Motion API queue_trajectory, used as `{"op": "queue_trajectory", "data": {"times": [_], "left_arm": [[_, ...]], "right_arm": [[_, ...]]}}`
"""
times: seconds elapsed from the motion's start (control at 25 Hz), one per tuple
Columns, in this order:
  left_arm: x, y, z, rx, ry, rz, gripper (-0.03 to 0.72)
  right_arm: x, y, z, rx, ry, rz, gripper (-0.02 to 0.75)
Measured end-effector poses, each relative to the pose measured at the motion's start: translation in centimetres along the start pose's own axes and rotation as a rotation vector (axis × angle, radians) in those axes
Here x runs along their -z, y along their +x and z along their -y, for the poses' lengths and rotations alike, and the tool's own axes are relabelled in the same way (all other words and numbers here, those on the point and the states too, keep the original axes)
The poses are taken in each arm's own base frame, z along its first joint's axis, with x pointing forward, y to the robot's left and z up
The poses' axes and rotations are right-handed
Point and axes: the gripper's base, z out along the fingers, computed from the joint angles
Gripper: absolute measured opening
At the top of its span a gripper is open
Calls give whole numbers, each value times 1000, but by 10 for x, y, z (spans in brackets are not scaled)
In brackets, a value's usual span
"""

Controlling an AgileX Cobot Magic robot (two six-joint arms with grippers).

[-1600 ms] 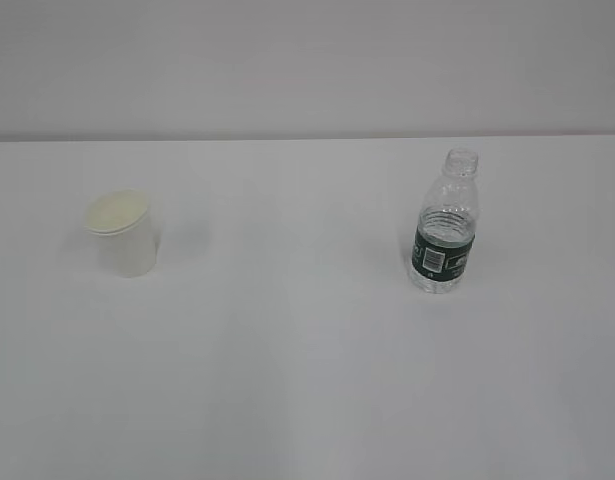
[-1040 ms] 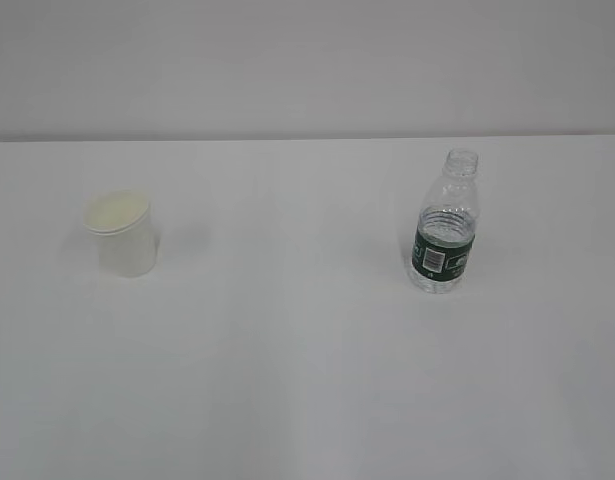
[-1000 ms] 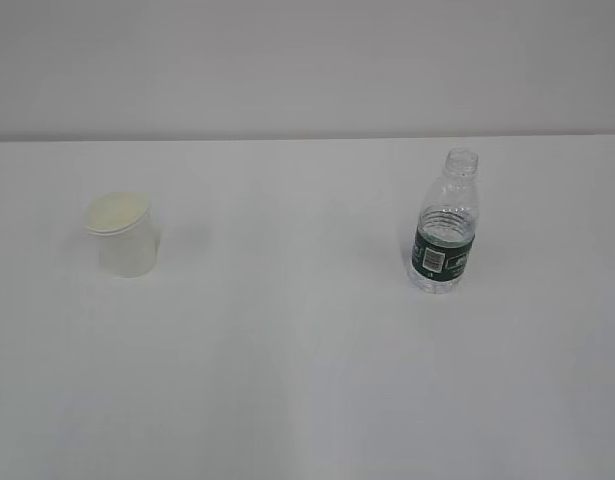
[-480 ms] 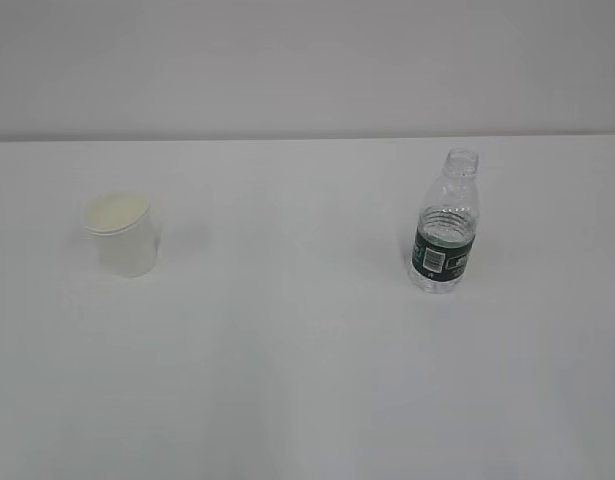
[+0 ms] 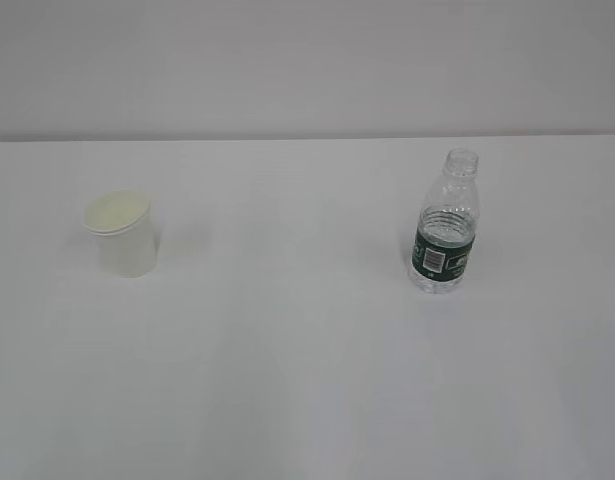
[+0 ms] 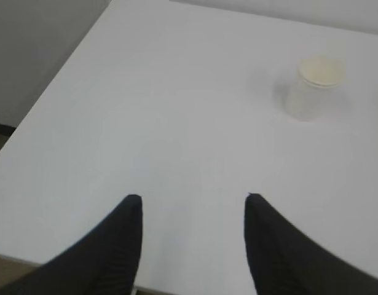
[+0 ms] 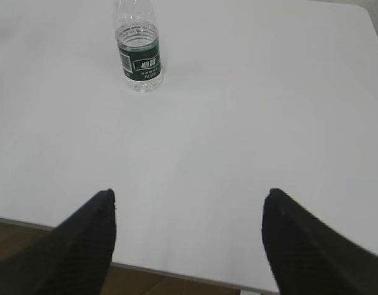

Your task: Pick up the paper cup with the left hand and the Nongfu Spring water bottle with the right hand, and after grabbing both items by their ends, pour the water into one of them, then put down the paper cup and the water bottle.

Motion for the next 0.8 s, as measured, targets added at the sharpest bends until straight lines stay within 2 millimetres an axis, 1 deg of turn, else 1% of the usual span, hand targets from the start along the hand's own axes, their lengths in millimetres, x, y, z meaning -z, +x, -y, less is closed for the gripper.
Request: {"op": "queue_trajectory", "data": {"times": [0.12,0.16,0.32,0.44,0.6,0.8], "left_arm": [[3,-8,4,19,51,73,447],[4,-12,7,29,78,112,463],[8,-26,16,79,184,257,488],[4,-36,19,93,209,295,491],[-7,-52,24,85,215,332,491],[-29,-66,30,31,199,298,491]], "right_arm": [[3,-6,1,-1,4,52,554],[4,-9,1,-1,6,81,554],[6,-23,2,-26,14,244,554],[8,-34,3,-40,17,342,554],[-5,-56,3,-41,14,386,554],[-33,-85,4,-35,8,406,554]]}}
